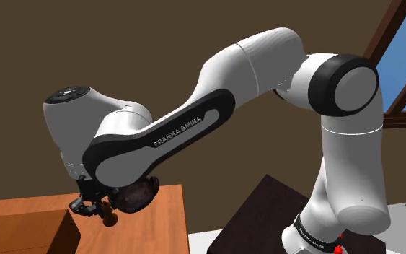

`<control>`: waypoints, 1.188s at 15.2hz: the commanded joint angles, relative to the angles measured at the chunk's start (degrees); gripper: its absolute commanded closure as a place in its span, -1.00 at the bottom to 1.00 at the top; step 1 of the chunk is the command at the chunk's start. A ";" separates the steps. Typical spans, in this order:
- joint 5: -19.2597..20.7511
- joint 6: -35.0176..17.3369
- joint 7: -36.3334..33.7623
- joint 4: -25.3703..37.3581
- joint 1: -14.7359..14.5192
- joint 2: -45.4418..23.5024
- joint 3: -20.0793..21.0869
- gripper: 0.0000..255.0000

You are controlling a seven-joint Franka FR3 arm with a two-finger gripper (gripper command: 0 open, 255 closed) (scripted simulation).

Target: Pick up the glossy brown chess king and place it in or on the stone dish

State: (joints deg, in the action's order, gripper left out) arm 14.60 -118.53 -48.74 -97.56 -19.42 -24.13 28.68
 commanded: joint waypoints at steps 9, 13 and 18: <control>-1.44 1.94 11.34 2.75 7.76 0.06 -2.57 1.00; -1.61 3.34 16.05 5.78 10.64 -1.29 -3.87 1.00; -1.02 1.27 16.93 5.27 11.32 -2.88 -4.54 1.00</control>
State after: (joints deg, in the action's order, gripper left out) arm 13.46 -116.54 -31.87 -91.80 -8.20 -26.80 24.23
